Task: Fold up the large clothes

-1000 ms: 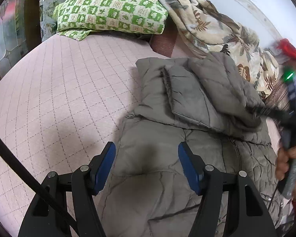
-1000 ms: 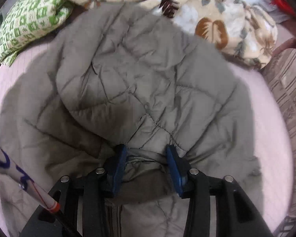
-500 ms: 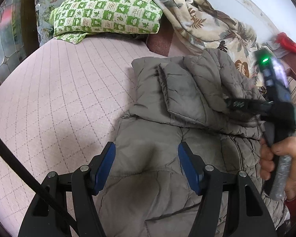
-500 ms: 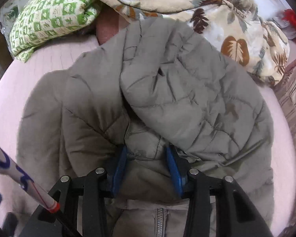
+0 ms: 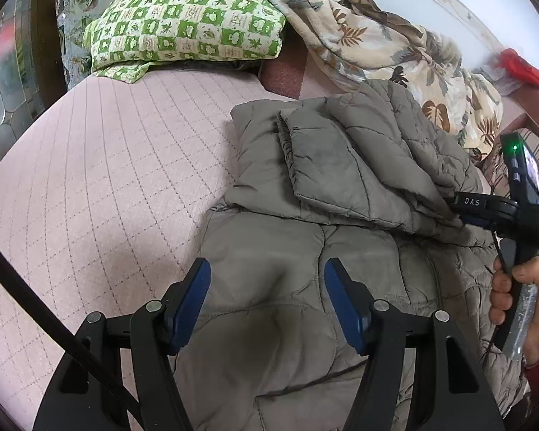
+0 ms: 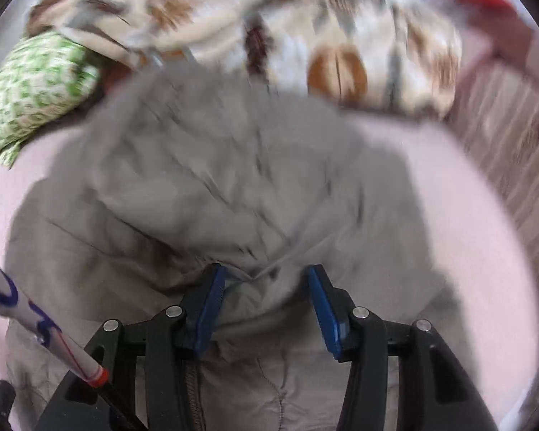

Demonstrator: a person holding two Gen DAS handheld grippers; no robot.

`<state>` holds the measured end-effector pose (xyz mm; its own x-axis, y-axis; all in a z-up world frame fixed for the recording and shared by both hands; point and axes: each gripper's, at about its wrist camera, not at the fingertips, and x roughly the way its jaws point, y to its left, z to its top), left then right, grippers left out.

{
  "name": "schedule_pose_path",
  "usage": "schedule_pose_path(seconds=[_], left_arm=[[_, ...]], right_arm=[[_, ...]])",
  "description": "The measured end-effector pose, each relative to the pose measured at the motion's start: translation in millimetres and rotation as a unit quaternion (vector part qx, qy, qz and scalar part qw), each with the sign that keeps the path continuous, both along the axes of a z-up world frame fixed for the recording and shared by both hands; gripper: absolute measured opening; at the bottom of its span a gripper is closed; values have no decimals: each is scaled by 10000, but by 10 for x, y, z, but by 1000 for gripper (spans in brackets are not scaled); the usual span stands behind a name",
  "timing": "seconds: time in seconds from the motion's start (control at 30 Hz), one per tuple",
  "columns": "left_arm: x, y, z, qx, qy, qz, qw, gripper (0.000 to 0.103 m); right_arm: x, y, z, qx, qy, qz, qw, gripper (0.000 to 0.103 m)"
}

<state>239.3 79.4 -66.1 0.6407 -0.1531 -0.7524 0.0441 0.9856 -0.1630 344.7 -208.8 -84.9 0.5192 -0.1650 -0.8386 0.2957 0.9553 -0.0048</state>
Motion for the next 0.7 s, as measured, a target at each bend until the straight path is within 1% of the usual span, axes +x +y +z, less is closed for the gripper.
schedule_pose_path(seconds=[0.03, 0.1, 0.2, 0.33, 0.4, 0.53, 0.7], left_arm=[[2, -4, 2, 5, -1, -2, 10000, 65], [7, -15, 7, 11, 0, -11, 10000, 65], [8, -33, 16, 50, -7, -26, 10000, 65], [-20, -55, 36, 94, -40, -55, 9999, 65], [-36, -72, 32, 121, -38, -60, 9999, 65], [-65, -68, 17, 181, 9, -34, 9998, 65], [-150, 33, -7, 159, 79, 133, 9998, 65]], right_arm=[[-27, -52, -76, 208, 33, -91, 9997, 55], [-47, -88, -100, 344, -12, -171, 9993, 57], [-87, -64, -29, 209, -21, -60, 9998, 58], [-282, -28, 121, -3, -176, 98, 9998, 61], [-438, -58, 211, -91, -268, 134, 9995, 64], [-805, -223, 269, -190, -278, 115, 9994, 64], [-1411, -700, 344, 5, -233, -281, 9993, 68]])
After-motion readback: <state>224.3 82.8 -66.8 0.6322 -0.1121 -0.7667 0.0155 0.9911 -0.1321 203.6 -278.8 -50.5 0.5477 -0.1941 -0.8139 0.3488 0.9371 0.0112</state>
